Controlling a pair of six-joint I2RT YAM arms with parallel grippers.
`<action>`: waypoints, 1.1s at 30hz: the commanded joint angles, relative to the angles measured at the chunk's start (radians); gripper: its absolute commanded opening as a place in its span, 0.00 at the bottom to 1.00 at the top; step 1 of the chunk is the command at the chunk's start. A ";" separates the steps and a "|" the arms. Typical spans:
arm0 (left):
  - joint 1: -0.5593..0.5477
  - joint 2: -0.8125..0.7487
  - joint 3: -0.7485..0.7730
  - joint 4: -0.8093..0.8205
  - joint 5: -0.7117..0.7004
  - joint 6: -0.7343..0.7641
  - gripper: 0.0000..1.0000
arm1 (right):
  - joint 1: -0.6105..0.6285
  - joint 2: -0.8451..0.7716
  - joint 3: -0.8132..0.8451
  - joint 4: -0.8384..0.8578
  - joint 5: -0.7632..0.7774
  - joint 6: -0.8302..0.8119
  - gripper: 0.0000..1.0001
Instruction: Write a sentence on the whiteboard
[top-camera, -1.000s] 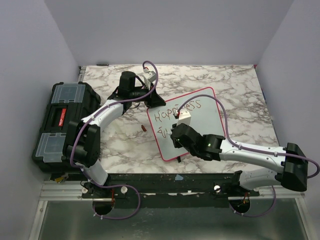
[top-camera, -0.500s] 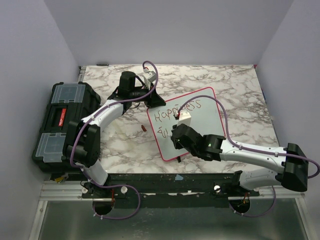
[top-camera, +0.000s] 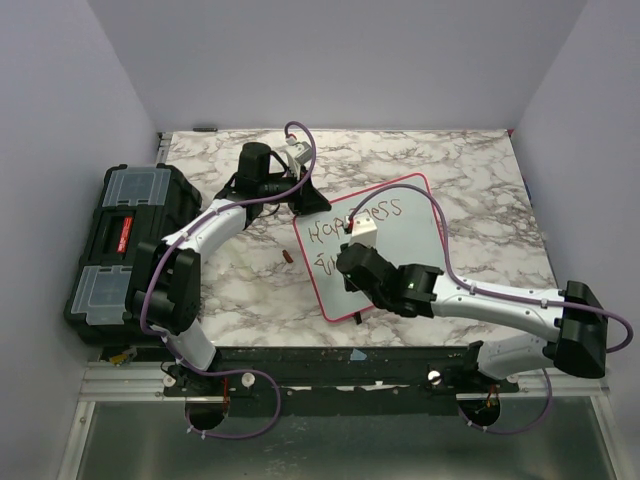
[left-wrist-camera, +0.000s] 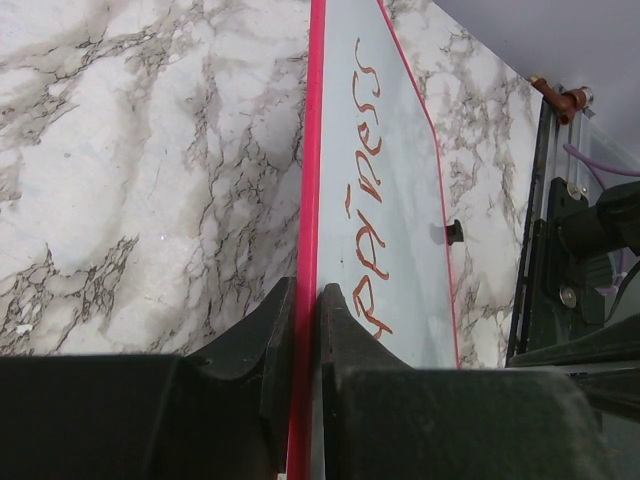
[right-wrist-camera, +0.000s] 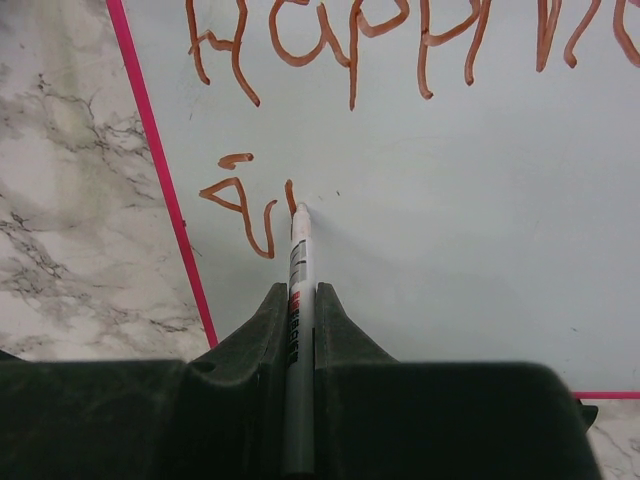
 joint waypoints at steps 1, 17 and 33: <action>0.000 -0.015 0.013 0.038 -0.032 0.054 0.00 | -0.007 0.042 0.026 -0.021 0.097 -0.024 0.01; 0.001 -0.016 0.015 0.037 -0.031 0.056 0.00 | -0.009 0.024 0.003 -0.048 0.106 -0.007 0.01; 0.000 -0.017 0.013 0.035 -0.034 0.055 0.00 | -0.007 -0.049 -0.068 -0.074 -0.024 -0.001 0.01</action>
